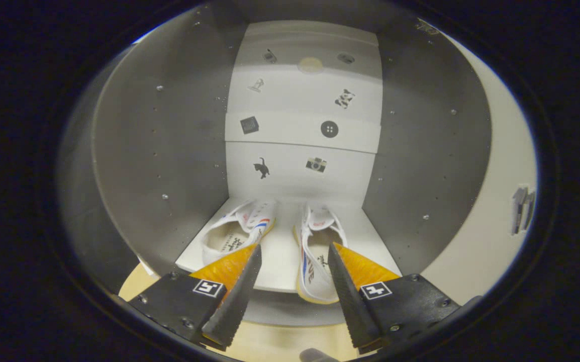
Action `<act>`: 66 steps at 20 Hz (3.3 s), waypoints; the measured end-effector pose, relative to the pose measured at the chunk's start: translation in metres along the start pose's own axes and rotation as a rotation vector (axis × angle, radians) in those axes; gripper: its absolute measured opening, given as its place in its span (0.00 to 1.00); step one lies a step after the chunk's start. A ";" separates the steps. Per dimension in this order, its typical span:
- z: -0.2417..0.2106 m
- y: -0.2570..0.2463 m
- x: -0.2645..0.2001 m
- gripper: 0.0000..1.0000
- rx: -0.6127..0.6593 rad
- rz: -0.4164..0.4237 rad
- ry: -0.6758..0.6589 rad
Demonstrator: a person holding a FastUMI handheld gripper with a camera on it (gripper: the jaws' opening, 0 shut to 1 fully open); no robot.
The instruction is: Open the shoe cabinet door, grab the shoes and put them into the shoe cabinet, then close the shoe cabinet door.
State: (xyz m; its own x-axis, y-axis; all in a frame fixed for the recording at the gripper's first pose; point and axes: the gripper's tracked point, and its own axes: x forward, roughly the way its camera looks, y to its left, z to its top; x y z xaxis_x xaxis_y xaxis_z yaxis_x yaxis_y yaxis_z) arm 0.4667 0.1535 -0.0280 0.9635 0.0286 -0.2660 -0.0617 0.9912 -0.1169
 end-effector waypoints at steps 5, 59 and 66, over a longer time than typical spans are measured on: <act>0.005 0.003 -0.078 0.85 -0.006 0.017 -0.074; -0.047 -0.274 -0.332 0.99 0.082 0.095 -0.202; -0.042 -0.259 -0.330 0.95 0.053 0.126 -0.203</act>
State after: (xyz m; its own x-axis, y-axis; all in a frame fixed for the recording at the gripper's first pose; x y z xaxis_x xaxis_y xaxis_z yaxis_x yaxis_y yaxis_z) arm 0.1535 -0.1184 0.0501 0.9819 0.1728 -0.0770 -0.1764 0.9834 -0.0430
